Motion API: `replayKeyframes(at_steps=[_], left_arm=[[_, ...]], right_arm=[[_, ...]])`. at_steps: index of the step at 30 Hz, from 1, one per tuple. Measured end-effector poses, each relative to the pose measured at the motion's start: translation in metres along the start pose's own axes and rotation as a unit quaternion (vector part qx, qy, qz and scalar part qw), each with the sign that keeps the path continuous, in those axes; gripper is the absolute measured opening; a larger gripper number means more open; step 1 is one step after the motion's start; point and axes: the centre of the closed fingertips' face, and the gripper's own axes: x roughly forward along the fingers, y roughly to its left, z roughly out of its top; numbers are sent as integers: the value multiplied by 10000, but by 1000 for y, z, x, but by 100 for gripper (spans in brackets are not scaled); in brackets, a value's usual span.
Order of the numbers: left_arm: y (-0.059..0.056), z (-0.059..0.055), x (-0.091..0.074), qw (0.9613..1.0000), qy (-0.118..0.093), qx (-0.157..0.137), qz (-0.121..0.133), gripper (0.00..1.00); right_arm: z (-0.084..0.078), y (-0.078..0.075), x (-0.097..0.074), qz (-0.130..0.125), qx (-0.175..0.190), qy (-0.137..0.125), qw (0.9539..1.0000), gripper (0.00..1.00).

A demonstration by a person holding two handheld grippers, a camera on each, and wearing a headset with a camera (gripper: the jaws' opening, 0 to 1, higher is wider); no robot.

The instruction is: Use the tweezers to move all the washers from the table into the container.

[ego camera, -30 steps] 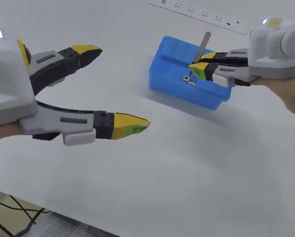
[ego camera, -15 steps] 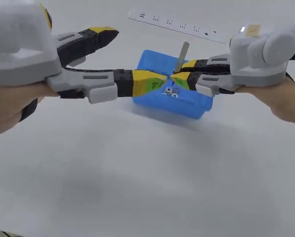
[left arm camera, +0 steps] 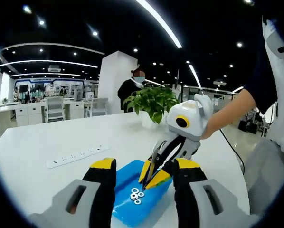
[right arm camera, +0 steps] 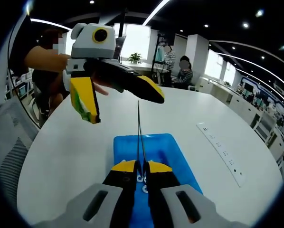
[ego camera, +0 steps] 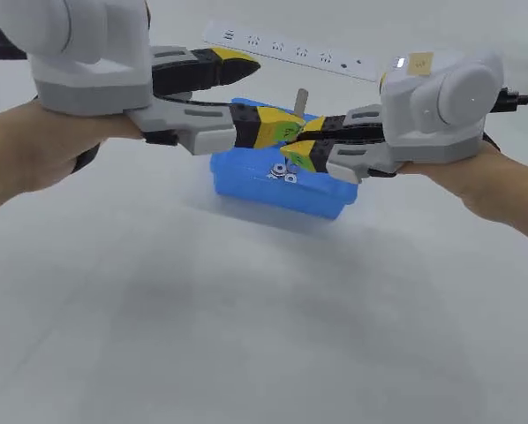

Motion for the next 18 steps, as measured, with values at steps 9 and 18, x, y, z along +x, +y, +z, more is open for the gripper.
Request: replayKeyframes(at_steps=[9,18], left_arm=[[-8,-2,12,9973,373,437,-450,31],[-23,-5,17,9910,658,796,-849,18]], right_arm=[[1,3,0,113,-54,-5,9999,8],[-2,8,-1,205,-163,86,9996,8]])
